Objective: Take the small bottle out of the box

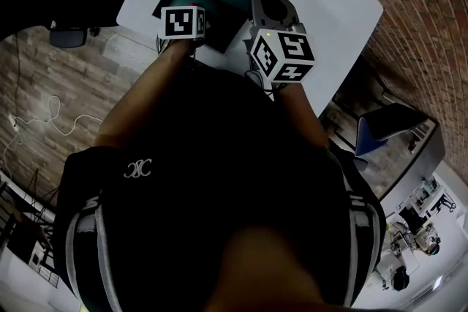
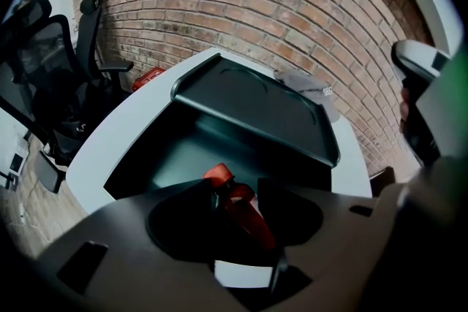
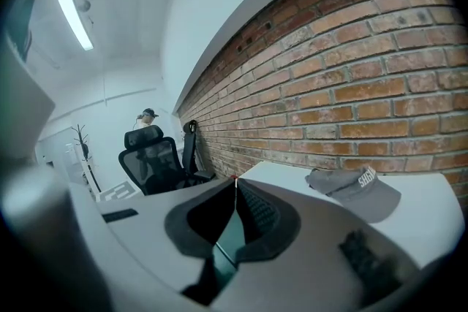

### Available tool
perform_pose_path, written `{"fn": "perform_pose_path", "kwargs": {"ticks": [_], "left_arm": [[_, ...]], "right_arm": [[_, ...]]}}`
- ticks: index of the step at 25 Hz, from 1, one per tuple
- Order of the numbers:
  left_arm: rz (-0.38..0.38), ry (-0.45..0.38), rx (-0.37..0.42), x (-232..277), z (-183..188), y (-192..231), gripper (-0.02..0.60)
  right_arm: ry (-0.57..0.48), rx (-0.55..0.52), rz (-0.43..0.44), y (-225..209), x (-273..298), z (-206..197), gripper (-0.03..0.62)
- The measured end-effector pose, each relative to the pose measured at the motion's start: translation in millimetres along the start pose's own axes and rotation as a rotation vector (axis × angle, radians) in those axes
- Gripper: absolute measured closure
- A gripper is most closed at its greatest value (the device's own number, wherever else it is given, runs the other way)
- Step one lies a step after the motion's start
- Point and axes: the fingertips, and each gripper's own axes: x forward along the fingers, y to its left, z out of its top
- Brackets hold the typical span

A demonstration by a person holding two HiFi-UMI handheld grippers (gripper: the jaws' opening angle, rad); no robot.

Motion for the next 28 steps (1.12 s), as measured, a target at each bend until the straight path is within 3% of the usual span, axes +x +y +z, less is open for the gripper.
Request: {"fn": "perform_pose_path", "kwargs": {"ticks": [6,15,22,25,28], "left_arm": [[0.023,0.063,0.071,7.9,3.5,-6.1,0.374],[0.104,0.105,0.280,19.4,10.2,-10.4,0.370],[0.068,0.211,0.233,27.6,-3.0,-9.0,0.343],[0.064,0.203,0.266,31.3,0.7,-10.1,0.351],[0.054,0.193,0.246,30.5,1.0,-8.8,0.359]], "right_arm": [[-0.015,0.009,-0.011,-6.0,-0.3,2.8,0.563],[-0.038,0.042,-0.037,-22.7,-4.1,6.1,0.563],[-0.056,0.050,-0.045,-30.2,-8.7,10.0,0.563],[-0.061,0.050,-0.042,-31.6,-9.5,10.2,0.563],[-0.065,0.047,-0.044,-31.1,-10.8,10.8,0.563]]}}
